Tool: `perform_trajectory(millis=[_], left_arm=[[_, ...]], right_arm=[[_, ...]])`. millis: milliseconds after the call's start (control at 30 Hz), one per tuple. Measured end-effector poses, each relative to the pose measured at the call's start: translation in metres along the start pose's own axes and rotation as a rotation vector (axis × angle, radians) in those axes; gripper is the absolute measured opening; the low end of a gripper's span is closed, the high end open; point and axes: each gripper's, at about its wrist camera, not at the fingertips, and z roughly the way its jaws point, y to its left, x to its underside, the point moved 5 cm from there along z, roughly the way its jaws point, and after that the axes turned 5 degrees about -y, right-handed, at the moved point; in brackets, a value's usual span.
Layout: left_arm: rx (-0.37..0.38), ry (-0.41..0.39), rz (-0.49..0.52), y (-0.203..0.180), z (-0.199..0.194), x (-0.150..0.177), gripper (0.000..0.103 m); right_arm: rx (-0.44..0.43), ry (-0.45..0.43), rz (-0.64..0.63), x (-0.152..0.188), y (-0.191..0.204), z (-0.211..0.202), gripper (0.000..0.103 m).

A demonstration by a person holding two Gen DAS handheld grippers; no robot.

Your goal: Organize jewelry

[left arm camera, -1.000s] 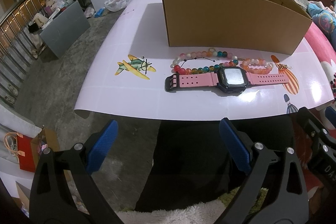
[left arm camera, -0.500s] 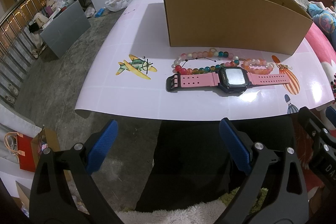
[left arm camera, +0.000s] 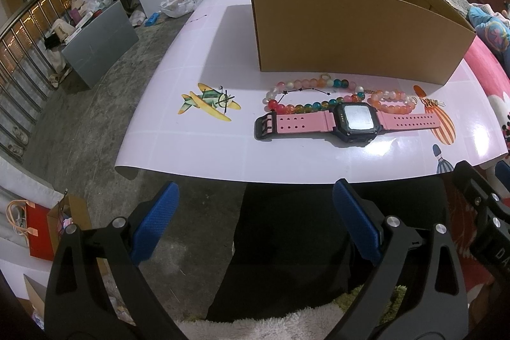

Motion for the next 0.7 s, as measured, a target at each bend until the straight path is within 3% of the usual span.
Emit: perform_trajectory(millis=[700], left_arm=[[0.019, 0.02, -0.018, 0.014, 0.018, -0.003, 0.094]], right_arm=[[0.06, -0.043, -0.025, 0.001, -0.006, -0.004, 0.097]])
